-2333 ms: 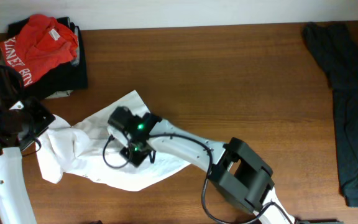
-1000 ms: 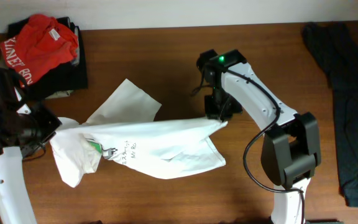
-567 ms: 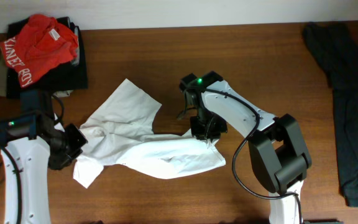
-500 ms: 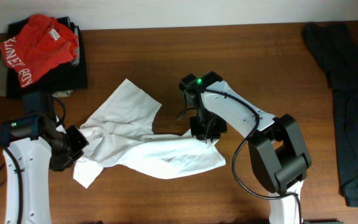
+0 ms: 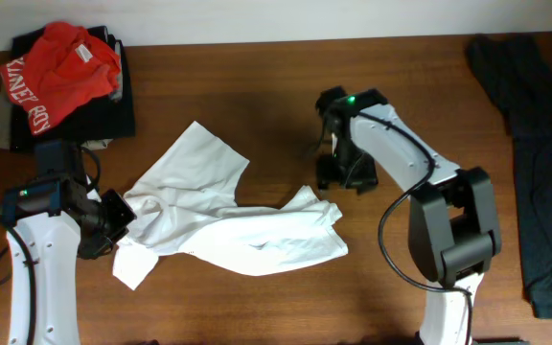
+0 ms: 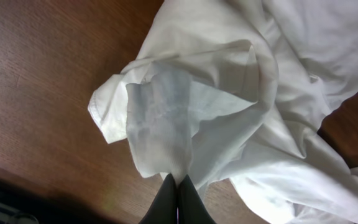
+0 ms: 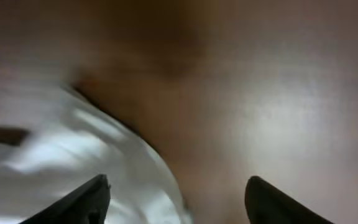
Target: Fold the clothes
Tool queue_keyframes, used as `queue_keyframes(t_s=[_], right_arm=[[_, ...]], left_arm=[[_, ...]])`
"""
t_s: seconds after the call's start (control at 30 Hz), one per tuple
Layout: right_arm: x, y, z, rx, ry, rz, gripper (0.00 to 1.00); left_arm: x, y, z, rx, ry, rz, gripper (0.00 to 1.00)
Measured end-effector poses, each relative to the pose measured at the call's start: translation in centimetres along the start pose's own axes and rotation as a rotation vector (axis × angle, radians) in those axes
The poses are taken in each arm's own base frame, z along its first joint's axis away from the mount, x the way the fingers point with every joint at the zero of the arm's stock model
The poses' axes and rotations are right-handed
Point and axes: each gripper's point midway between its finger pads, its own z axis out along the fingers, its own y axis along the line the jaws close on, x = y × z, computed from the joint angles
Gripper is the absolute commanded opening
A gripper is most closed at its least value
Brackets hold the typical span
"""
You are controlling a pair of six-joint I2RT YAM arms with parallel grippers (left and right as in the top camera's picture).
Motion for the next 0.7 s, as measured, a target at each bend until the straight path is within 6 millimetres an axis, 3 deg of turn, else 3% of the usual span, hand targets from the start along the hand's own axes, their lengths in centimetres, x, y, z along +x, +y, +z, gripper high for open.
queue_keyframes(t_s=[0.27,0.53,0.7], right_arm=[[-2.2,4.2,-0.3,-0.158,-0.105,-0.169,0.81],[0.0,8.3,1.5,-0.190,-0.087,-0.287,0.77],[0.1,8.7,1.8,-0.153,-0.099,-0.292,0.78]], left_arm=[[0.0,0.0,0.0,0.001,-0.001,0.000,0.01],[0.0,0.0,0.0,0.001,0.000,0.000,0.01],[0.2,0.1,0.0,-0.003,0.006,0.000,0.01]])
